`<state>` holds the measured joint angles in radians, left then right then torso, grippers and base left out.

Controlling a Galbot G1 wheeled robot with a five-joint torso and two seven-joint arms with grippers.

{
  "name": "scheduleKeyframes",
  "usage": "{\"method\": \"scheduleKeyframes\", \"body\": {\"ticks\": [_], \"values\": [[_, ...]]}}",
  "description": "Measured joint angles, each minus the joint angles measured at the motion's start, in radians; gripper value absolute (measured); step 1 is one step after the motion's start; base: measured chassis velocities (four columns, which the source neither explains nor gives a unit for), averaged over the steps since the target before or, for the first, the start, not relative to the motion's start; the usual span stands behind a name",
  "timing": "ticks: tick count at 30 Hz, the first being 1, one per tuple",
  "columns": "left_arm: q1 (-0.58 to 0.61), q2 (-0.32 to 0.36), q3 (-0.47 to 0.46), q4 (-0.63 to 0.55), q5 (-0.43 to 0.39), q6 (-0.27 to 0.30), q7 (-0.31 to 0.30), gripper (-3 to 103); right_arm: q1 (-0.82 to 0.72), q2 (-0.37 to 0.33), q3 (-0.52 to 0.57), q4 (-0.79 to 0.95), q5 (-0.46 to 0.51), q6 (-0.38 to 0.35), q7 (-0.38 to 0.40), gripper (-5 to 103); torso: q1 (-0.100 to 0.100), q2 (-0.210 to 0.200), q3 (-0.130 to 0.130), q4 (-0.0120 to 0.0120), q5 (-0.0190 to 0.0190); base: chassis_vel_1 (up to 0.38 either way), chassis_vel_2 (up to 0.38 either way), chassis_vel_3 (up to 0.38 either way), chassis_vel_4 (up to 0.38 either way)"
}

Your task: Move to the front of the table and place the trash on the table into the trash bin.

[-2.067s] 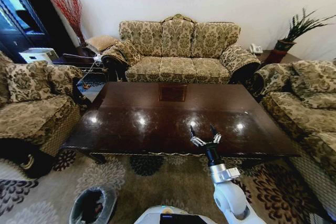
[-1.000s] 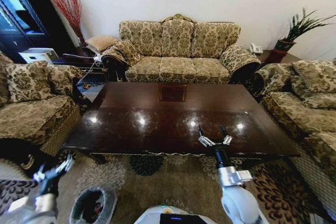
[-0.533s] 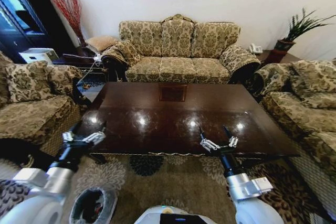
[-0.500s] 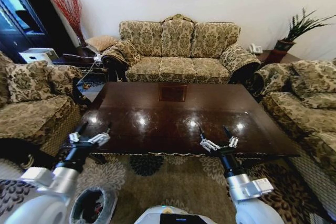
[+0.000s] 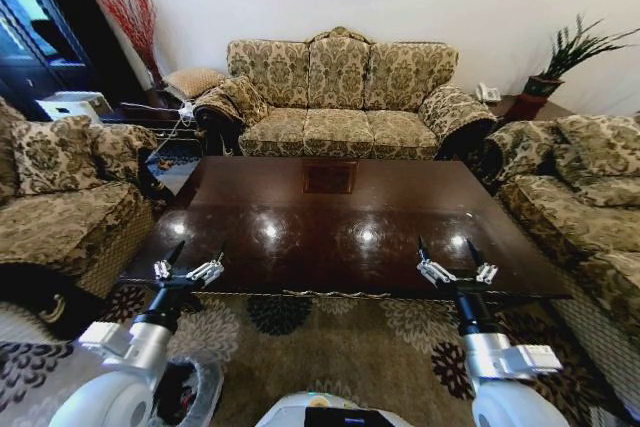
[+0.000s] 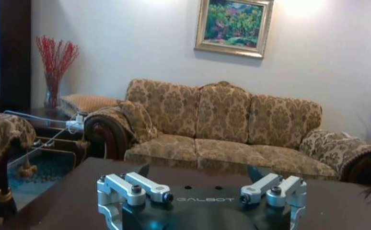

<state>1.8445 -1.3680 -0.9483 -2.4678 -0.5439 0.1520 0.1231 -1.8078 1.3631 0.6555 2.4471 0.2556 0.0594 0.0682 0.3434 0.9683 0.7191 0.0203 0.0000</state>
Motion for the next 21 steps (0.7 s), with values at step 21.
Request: {"method": "scheduleKeyframes", "body": {"ticks": [21], "values": [[0.000, 0.000, -0.003, 0.003, -0.003, -0.001, 0.000, 100, 0.002, -0.001, -0.004, 0.000, -0.002, -0.001, 0.002, 100, 0.000, 0.000, 0.000, 0.0000, -0.0001, -0.015, -0.015, 0.016, 0.018]]}}
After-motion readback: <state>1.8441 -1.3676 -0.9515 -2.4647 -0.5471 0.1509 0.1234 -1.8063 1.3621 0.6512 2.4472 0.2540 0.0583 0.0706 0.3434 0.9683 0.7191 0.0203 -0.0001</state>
